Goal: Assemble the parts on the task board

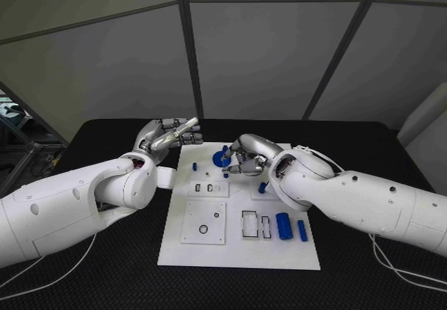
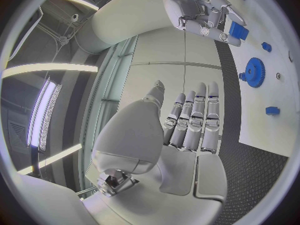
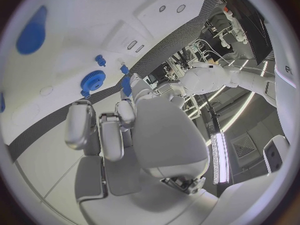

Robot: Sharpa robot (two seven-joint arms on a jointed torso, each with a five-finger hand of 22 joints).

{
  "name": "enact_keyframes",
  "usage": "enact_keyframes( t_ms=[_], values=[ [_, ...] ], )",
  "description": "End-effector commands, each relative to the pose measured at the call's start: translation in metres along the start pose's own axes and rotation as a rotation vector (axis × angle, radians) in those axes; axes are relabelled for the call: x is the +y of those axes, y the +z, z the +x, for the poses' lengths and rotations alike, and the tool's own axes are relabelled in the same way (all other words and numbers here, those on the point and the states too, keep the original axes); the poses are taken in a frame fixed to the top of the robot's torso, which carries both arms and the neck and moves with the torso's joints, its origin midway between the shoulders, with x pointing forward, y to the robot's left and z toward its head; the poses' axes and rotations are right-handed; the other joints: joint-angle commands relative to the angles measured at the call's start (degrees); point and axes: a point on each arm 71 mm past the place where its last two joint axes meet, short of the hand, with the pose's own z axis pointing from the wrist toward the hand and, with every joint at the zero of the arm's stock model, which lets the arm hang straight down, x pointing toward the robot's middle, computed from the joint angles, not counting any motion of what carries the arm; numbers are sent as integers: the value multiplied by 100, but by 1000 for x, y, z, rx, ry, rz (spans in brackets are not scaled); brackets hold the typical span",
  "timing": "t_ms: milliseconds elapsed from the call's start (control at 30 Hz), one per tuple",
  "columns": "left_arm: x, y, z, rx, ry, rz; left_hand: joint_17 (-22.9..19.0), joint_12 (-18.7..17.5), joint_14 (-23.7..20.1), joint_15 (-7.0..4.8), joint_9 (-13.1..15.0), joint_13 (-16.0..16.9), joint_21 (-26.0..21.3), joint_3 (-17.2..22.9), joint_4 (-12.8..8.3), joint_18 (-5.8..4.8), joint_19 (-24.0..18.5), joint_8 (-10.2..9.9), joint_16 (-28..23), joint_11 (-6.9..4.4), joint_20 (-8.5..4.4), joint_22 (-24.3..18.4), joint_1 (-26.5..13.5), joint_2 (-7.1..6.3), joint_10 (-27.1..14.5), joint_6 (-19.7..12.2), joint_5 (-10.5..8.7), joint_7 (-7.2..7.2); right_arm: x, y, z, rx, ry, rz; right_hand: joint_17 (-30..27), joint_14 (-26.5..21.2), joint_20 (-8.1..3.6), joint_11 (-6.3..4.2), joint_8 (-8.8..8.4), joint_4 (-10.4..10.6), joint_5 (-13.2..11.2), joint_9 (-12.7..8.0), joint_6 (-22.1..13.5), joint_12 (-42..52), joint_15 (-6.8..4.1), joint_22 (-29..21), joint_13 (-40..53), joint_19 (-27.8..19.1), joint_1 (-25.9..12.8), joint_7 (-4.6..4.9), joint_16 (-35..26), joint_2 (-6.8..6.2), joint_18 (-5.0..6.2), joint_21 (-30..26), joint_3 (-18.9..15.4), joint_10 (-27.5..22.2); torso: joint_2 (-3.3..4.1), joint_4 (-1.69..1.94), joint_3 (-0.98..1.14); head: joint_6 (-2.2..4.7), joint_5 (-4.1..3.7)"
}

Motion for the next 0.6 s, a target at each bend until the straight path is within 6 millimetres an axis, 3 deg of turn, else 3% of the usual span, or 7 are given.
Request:
enact_keyframes(
  t_ms=[33, 200, 333, 600],
  values=[
    [-2, 1, 1, 12, 0, 11, 9, -16, 6, 43, 2, 3, -3, -7, -30, -113, -32, -35, -17, 18, 23, -7, 29, 47, 28, -9, 5, 56, 4, 2, 9, 30, -57, 13, 669, 426, -5, -22, 21, -7, -15, 22, 58, -35, -29, -9, -17, 35, 61, -33, 8, 94, -81, 22, 43, -30, 3, -2, 3, -23, 44],
    [-2, 1, 1, 12, 0, 11, 9, -16, 6, 43, 2, 3, -3, -7, -30, -113, -32, -35, -17, 18, 23, -7, 29, 47, 28, -9, 5, 56, 10, 4, 20, 49, -67, 4, 663, 424, -5, -21, 20, -2, -18, 20, 54, -46, -28, -10, -26, 34, 40, -31, 4, 81, -81, 21, 45, -36, 4, -1, 4, -44, 68],
    [-2, 1, 1, 12, 0, 11, 9, -16, 6, 43, 2, 3, -3, -7, -30, -113, -32, -35, -17, 18, 23, -7, 29, 47, 28, -9, 5, 56, 13, 5, 28, 67, -77, -2, 651, 422, -6, -20, 21, 0, -19, 19, 53, -53, -27, -11, -33, 33, 27, -31, -2, 71, -80, 20, 46, -40, 4, -14, 8, -59, 129],
    [-1, 2, 2, 13, -1, 11, 9, -16, 6, 43, 2, 3, -3, -7, -30, -113, -32, -35, -17, 18, 23, -7, 29, 47, 28, -9, 5, 56, 15, 2, 47, 116, -103, -5, 649, 421, -6, -19, 21, 4, -23, 16, 50, -72, -27, -29, -50, 22, -5, -30, -4, 42, -77, 11, 47, -52, 4, -14, 9, -96, 132]
  ],
)
